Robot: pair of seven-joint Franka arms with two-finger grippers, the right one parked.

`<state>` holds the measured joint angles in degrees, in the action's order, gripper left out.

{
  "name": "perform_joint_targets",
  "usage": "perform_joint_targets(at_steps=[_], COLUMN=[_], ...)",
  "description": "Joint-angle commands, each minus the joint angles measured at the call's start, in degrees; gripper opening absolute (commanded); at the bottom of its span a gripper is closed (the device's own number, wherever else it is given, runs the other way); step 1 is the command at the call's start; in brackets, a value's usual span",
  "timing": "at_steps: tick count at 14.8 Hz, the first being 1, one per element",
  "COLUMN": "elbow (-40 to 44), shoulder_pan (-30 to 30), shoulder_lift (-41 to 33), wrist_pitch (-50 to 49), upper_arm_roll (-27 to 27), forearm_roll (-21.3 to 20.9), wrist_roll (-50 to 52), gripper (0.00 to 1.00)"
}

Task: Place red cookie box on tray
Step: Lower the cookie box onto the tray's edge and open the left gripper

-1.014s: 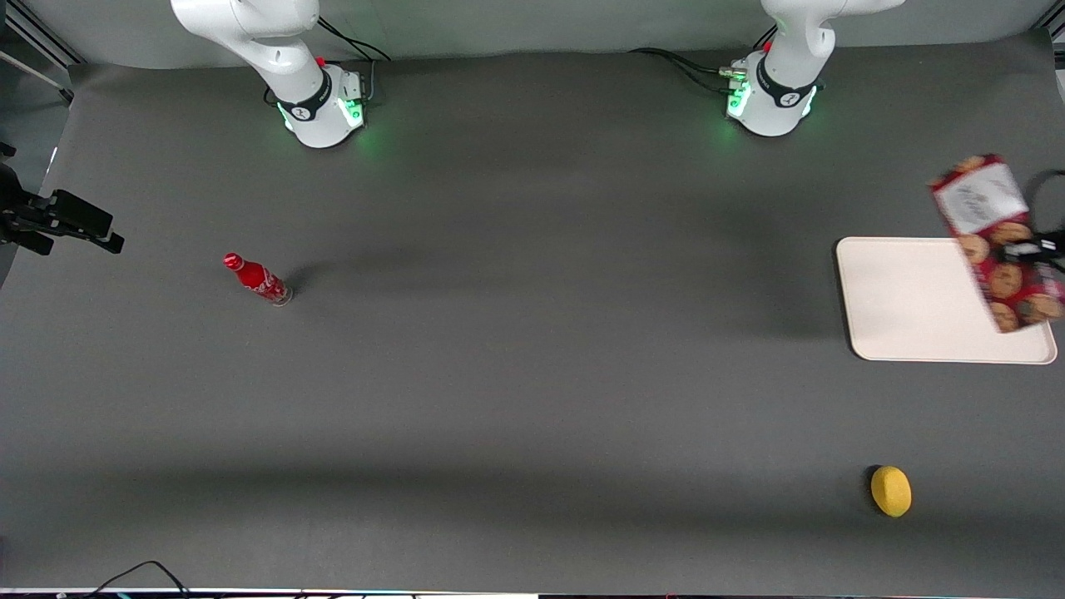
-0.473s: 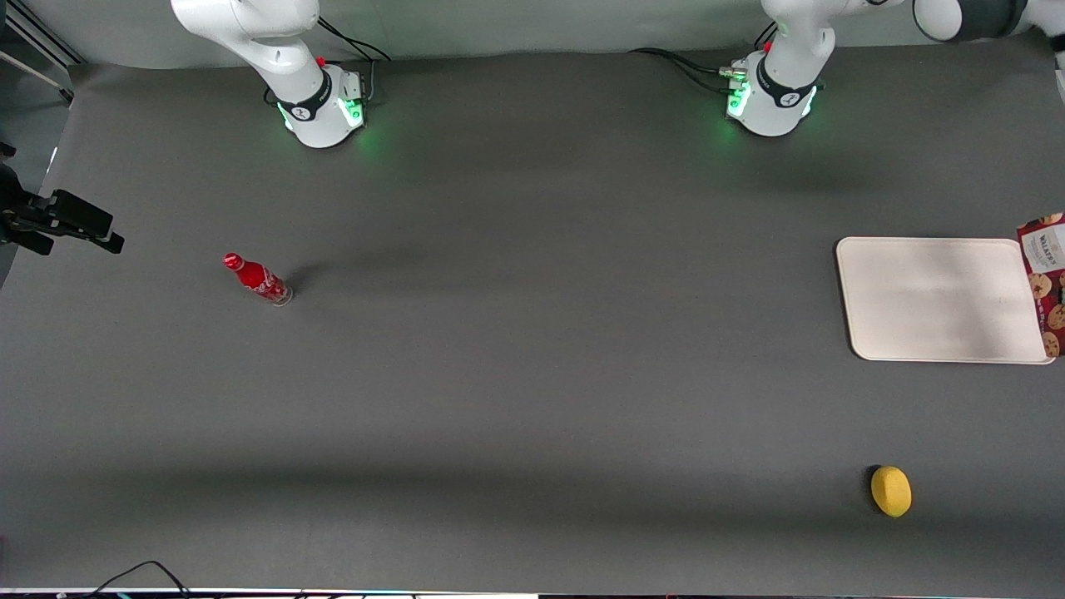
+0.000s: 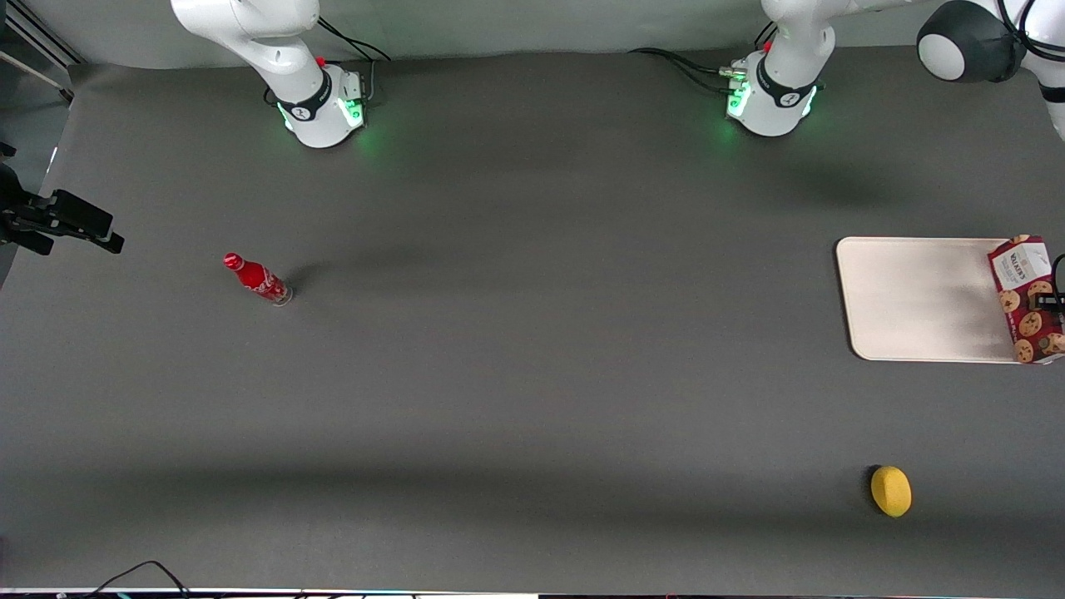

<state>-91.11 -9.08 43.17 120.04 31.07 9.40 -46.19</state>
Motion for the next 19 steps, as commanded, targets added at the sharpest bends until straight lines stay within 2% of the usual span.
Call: perform_joint_targets(at_steps=[1, 5, 9, 12, 15, 16, 17, 19], elbow=[-0.30, 2.94, 11.37, 16.57, 12.73, 9.84, 7.20, 8.48], shoulder_pan=[1.34, 3.36, 7.23, 7.24, 7.06, 7.06, 7.06, 7.06], shoulder_lift=[-2.47, -10.80, -18.63, -24.51, -32.95, -35.41, -37.35, -37.55], wrist_pitch=[-0.59, -11.46, -27.62, -41.96, -45.42, -45.25, -44.20, -44.98], upper_arm_roll=[1.80, 1.72, -0.20, -8.10, -22.50, -25.50, -27.36, -28.34], forearm_roll=[1.33, 0.89, 0.62, -1.12, -7.27, -7.63, -7.72, -8.08], wrist_roll=[-1.97, -1.27, 3.19, 15.83, 32.70, 35.44, 36.60, 35.47], gripper=[1.00, 1.00, 1.00, 1.00, 1.00, 1.00, 1.00, 1.00])
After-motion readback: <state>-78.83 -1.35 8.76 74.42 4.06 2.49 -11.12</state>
